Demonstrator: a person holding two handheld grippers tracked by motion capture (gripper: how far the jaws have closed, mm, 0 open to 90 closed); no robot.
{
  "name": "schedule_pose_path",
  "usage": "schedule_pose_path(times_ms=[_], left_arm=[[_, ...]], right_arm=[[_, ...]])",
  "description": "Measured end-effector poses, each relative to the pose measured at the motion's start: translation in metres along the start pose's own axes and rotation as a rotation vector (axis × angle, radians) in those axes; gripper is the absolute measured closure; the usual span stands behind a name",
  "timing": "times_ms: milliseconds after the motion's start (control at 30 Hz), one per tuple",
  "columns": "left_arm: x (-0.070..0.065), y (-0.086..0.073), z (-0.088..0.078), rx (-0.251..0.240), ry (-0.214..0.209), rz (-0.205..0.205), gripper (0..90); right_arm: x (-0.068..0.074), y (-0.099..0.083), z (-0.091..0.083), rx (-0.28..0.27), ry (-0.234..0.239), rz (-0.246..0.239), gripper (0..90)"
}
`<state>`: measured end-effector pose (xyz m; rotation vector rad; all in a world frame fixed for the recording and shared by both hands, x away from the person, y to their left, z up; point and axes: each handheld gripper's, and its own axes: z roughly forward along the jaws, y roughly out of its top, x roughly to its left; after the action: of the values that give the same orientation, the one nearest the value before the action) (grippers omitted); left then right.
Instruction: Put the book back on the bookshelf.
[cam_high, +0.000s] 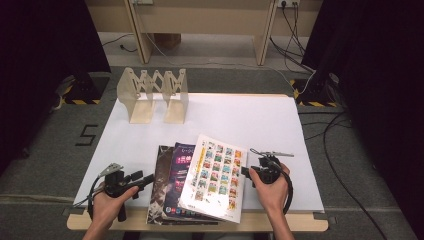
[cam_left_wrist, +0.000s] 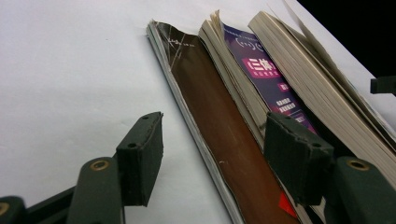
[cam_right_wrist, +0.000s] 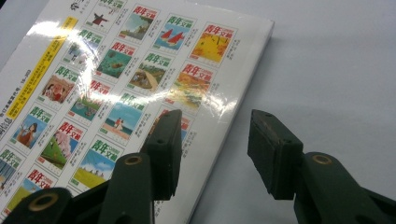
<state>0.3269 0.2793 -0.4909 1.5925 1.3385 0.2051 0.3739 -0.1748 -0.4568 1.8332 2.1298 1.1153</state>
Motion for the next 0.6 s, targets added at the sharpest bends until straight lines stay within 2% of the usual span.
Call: schedule_pose_path(times_ms=[167,267,333,467,600], left_arm=[[-0.010,0.008,0.009,0.032,-0.042,0.009,37.5],[-0.014,0.011,0.012,0.044,-0.048,0.009,37.6],[-0.023,0.014,0.015,0.057,-0.053,0.013,38.5],[-0.031,0.016,0.020,0.065,-0.071,0.024,38.6],[-0.041,0.019,0.024,0.084,-0.102,0.039,38.6]], right_arm=[[-0.004,0.004,0.006,0.029,-0.011,0.014,54.7],[-0.006,0.004,0.009,0.048,-0.009,0.018,54.2],[-0.007,0.005,0.011,0.075,-0.008,0.016,52.8],[-0.006,0.005,0.013,0.103,-0.003,0.021,52.0],[-0.002,0.004,0.012,0.104,0.004,0.016,51.5]])
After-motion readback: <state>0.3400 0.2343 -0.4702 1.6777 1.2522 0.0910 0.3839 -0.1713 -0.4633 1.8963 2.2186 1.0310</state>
